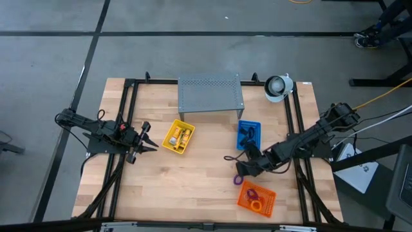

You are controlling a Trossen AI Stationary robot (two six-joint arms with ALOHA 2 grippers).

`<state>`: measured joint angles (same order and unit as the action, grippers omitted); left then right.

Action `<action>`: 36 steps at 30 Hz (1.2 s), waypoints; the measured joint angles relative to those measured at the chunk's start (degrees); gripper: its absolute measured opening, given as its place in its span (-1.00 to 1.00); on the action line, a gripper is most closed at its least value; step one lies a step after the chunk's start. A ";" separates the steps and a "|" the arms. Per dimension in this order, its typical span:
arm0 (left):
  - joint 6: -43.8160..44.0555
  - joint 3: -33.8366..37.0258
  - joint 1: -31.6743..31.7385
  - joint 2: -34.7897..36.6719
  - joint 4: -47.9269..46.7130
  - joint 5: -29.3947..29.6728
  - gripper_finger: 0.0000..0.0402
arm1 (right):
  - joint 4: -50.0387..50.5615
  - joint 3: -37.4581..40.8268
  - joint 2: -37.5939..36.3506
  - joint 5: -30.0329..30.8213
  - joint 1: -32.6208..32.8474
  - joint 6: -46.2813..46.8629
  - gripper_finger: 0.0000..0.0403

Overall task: Pick & Place Office Desk Supplies
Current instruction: Put the purple spring keychain into the orange bin

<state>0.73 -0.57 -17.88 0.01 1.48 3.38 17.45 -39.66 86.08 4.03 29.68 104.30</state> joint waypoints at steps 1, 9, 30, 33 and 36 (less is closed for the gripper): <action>0.00 -0.01 -0.01 0.00 0.00 0.00 -0.67 | -0.06 0.00 0.00 0.02 -0.23 -0.21 -0.40; 0.00 0.01 -0.01 0.00 0.00 0.00 -0.67 | -0.37 0.00 0.00 -0.42 -1.90 -1.71 -0.40; 0.00 0.01 -0.01 0.00 0.00 -0.02 -0.66 | -4.56 -0.13 3.96 -1.52 -1.91 -1.43 -0.40; 0.00 0.01 -0.01 0.00 -0.01 -0.01 -0.67 | -5.72 -0.13 4.46 -1.46 -1.91 -1.41 -0.40; 0.00 -0.01 -0.01 0.00 0.00 0.00 -0.67 | -5.60 -0.13 4.52 -1.18 -1.89 -1.31 -0.44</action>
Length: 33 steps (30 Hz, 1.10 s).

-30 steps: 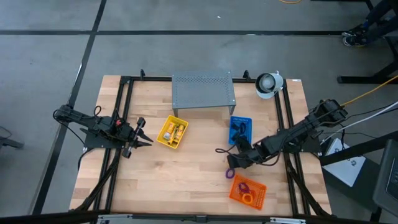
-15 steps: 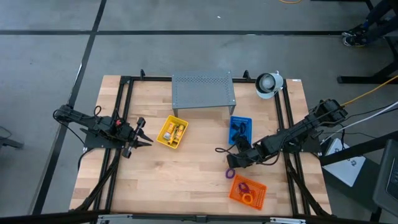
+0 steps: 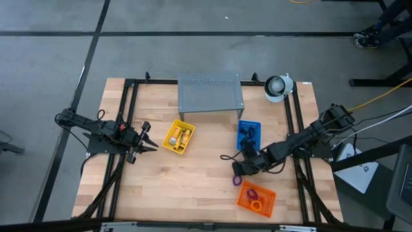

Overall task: Pick & Place Office Desk Supplies
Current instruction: Put the purple spring keychain into the orange bin

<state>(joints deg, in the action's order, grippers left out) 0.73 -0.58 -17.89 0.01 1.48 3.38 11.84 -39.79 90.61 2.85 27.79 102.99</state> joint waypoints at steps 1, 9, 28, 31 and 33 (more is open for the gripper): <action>0.00 0.01 0.00 0.00 0.00 0.00 -0.67 | 0.11 0.01 0.01 0.08 0.00 0.04 -0.48; 0.00 0.00 0.00 0.00 0.00 0.00 -0.68 | 0.20 0.09 0.09 0.59 0.00 0.01 -0.96; 0.00 0.01 0.01 0.00 0.00 -0.01 -0.66 | -3.40 0.14 -9.73 7.37 0.00 -0.06 -1.00; 0.00 0.02 0.00 0.00 0.00 0.00 -0.67 | -3.79 0.13 -13.83 10.53 0.03 -0.70 -1.00; 0.00 0.02 0.01 0.00 0.00 0.00 -0.67 | -4.15 0.13 -16.72 11.77 0.31 -1.52 -1.00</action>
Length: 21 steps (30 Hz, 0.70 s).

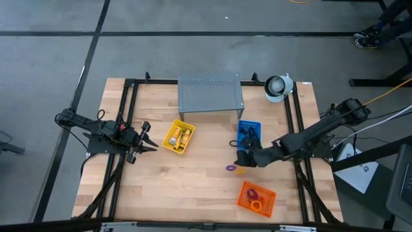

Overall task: Pick & Place Office Desk Supplies
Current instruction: Put the purple spring keychain into the orange bin

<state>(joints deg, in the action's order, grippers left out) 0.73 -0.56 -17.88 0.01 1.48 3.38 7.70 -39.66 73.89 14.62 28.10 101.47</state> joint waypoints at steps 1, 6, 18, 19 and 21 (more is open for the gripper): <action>0.00 -0.02 -0.01 0.00 0.00 -0.02 -0.67 | -0.60 0.00 -1.25 0.56 0.22 -0.32 -1.00; 0.00 0.00 0.02 0.00 0.00 0.00 -0.66 | -4.95 -0.07 -5.90 1.22 2.38 -2.49 -1.00; 0.00 0.01 0.01 0.00 0.00 -0.01 -0.68 | -6.41 -0.07 -6.45 -2.81 15.68 3.55 -1.00; 0.00 0.00 0.01 0.00 0.00 -0.01 -0.69 | -5.93 -0.07 -6.45 -3.18 16.82 4.15 -1.00; 0.00 -0.01 -0.01 0.00 0.00 -0.02 -0.69 | -4.19 -0.08 -6.45 -3.51 19.07 5.95 -1.00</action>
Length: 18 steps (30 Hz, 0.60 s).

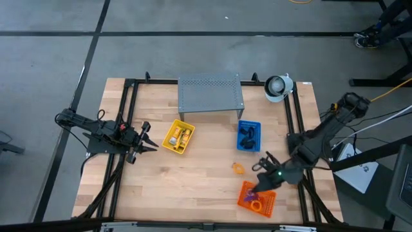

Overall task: Pick & Place Office Desk Supplies
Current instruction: Put the purple spring keychain into the orange bin

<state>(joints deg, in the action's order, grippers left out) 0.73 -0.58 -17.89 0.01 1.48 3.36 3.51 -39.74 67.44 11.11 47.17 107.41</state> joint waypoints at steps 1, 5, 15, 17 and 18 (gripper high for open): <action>0.00 0.02 0.02 0.00 0.00 0.02 -0.69 | 1.87 -0.02 0.00 -0.04 0.89 1.60 -1.00; 0.00 0.00 0.01 0.00 0.00 0.02 -0.67 | 10.09 0.00 0.86 -0.58 3.68 6.93 -1.00; 0.00 0.01 0.00 0.00 0.00 0.01 -0.67 | 12.58 0.00 8.52 -3.43 5.18 11.90 -0.94; 0.00 0.01 0.00 0.00 -0.02 0.00 -0.67 | 10.41 0.00 10.29 -5.49 5.18 10.55 -0.83; 0.00 0.01 0.00 0.00 0.00 0.00 -0.67 | 9.23 0.00 11.02 -6.21 5.18 10.30 -0.76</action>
<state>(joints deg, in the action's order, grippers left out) 0.73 -0.56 -17.89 0.01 1.48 3.36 12.74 -39.75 78.46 4.90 52.36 117.72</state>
